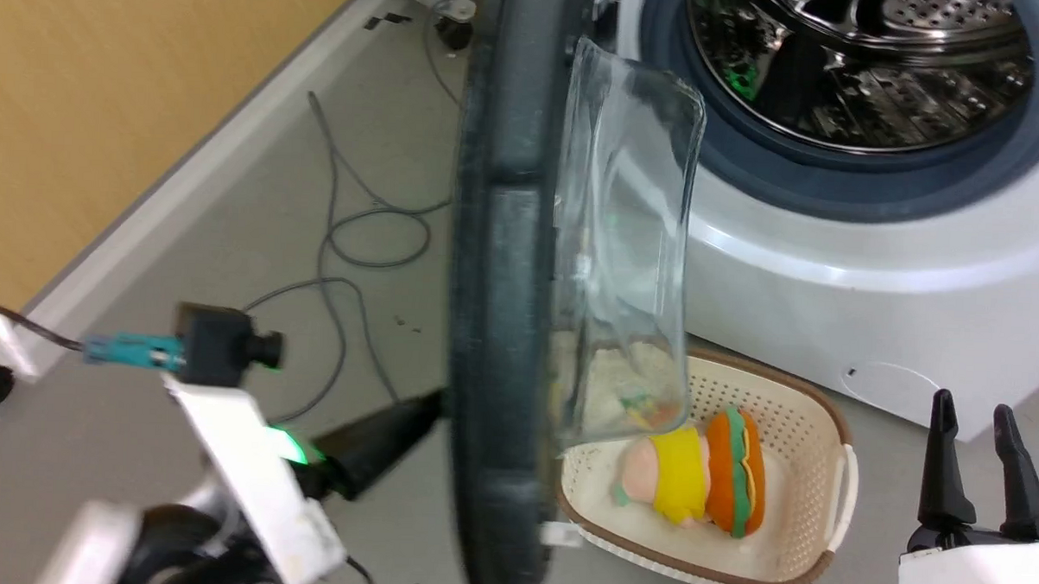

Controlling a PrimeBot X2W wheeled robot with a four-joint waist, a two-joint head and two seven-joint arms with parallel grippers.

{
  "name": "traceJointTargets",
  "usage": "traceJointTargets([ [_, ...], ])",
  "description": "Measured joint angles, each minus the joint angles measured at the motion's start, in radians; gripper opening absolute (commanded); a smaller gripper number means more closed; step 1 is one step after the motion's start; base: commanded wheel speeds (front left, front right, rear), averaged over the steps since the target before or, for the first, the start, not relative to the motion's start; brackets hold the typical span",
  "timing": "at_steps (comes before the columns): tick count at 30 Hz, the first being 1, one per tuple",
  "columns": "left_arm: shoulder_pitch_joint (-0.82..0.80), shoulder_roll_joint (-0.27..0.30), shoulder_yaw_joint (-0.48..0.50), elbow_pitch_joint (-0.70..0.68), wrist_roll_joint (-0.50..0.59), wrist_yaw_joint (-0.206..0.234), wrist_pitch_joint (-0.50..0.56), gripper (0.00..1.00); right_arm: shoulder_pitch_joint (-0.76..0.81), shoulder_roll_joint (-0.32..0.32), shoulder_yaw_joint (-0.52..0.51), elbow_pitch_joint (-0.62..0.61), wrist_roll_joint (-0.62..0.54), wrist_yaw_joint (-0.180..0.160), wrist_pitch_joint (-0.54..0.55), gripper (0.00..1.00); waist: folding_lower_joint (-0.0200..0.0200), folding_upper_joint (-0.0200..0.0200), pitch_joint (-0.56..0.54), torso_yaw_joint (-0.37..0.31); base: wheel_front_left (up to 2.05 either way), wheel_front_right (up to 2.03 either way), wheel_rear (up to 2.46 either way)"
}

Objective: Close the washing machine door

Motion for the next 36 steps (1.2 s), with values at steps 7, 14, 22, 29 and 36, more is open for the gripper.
traceJointTargets([
  [7, -0.067, -0.068, -0.191, 0.044, 0.001, 0.0, -0.149, 0.0, -0.005, 0.0, -0.002, -0.002, -0.01, 0.0, 0.0, 1.0, 0.0, 0.0, 0.016, -0.063, 0.0, 0.0, 0.0],
  [14, -0.187, -0.142, -0.394, 0.182, 0.001, 0.0, -0.366, 0.0, -0.032, 0.001, 0.005, -0.003, -0.01, 0.0, 0.0, 1.0, 0.0, 0.0, 0.035, -0.178, 0.0, 0.0, 0.0],
  [22, -0.295, -0.158, -0.495, 0.342, -0.013, 0.0, -0.56, 0.0, -0.043, 0.001, 0.008, -0.004, -0.009, 0.0, 0.0, 1.0, 0.0, 0.0, 0.056, -0.3, 0.0, 0.0, 0.0],
  [29, -0.367, -0.139, -0.587, 0.449, -0.084, 0.0, -0.676, 0.0, -0.043, 0.001, 0.021, -0.002, 0.009, 0.0, 0.0, 1.0, 0.0, 0.0, 0.07, -0.415, 0.0, 0.0, 0.0],
  [36, -0.384, -0.081, -0.654, 0.467, -0.113, 0.0, -0.756, 0.0, -0.039, 0.001, 0.026, 0.003, 0.011, 0.0, 0.0, 1.0, 0.0, 0.0, 0.042, -0.436, 0.0, 0.0, 0.0],
])
